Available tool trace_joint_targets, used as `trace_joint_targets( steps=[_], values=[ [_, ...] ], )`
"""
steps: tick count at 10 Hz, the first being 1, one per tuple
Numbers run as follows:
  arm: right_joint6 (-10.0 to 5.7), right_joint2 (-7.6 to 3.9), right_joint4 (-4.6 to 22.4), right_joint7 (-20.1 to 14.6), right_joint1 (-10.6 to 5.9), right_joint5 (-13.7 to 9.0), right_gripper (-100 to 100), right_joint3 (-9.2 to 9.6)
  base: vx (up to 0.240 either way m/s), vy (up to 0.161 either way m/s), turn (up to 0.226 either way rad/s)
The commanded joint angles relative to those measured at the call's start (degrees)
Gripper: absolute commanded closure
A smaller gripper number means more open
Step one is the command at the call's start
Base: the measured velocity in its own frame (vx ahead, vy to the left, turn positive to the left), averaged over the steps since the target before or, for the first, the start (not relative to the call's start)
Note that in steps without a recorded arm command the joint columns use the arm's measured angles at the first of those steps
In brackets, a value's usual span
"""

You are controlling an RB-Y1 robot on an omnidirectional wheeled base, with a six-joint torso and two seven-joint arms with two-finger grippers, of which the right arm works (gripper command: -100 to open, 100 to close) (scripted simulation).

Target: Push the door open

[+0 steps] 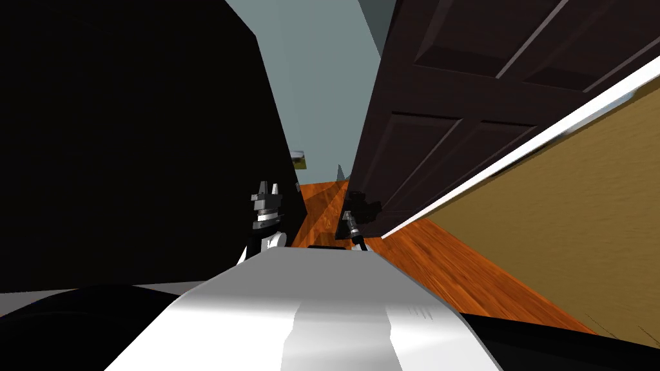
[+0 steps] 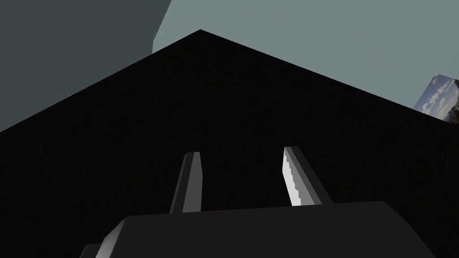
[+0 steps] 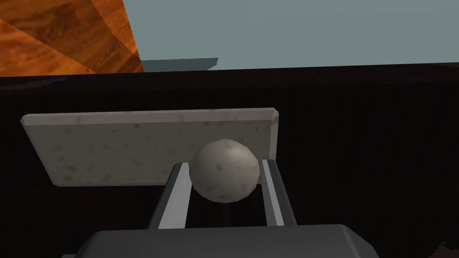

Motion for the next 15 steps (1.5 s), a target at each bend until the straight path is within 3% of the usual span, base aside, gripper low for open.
trace_joint_targets(
  steps=[1,8,9,15],
  values=[
    [-0.92,0.28,1.5,0.9,-1.02,-0.4,100,-1.7,0.149,0.046,-0.041],
    [-0.59,3.51,3.8,4.7,-2.98,-1.5,100,-6.95,0.16,0.066,-0.091],
    [-0.2,3.47,3.4,4.3,-2.38,-1.3,-100,-6.07,-0.011,0.057,-0.04],
    [0.51,3.94,2.4,4.1,-1.87,-1.2,-100,-5.26,-0.2,0.025,-0.018]
  ],
)
